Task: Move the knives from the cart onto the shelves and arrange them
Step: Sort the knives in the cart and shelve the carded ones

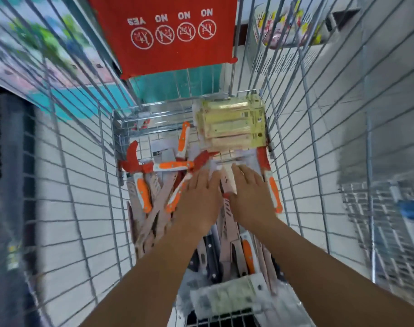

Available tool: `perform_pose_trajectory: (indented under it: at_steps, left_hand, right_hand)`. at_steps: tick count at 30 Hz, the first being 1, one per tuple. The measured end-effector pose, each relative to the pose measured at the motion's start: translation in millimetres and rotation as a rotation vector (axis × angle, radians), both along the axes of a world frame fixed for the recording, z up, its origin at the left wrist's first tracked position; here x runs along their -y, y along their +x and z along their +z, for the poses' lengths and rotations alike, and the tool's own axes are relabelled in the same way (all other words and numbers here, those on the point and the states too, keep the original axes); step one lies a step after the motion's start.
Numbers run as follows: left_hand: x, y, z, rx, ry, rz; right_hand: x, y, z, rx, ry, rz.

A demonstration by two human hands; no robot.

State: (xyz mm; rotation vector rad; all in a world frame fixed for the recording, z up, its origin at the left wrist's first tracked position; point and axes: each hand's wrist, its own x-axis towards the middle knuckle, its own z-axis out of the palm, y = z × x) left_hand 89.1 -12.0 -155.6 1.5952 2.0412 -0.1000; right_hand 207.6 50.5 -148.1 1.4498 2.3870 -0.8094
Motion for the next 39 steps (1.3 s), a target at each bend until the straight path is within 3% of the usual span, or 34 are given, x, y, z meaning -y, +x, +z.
perform_pose_trajectory:
  at_steps: [5,8,11,16,20,25,32,39]
  left_hand:
    - [59,23,9,0.013,-0.039,0.126]
    - [89,32,11,0.013,-0.066,0.057]
    - [111,41,14,0.067,-0.143,-0.029]
    - [131,59,17,0.129,-0.287,-0.208]
    - [139,68,17,0.187,-0.294,-0.14]
    - [139,69,25,0.298,-0.232,0.006]
    - [122,40,55,0.325,0.036,0.124]
    - [101,12,70,0.156,0.281,0.095]
  right_hand:
    - [45,26,9,0.016,-0.074,-0.025]
    - [68,42,9,-0.021,-0.162,-0.075]
    - [88,54,11,0.124,-0.196,-0.14]
    - [109,65,18,0.276,-0.199,0.106]
    - [113,72,20,0.335,-0.216,0.222]
    - [102,69,32,0.194,-0.406,0.155]
    - [80,57,66,-0.164,-0.485,-0.285]
    - [74,35,91,-0.23,-0.618,-0.23]
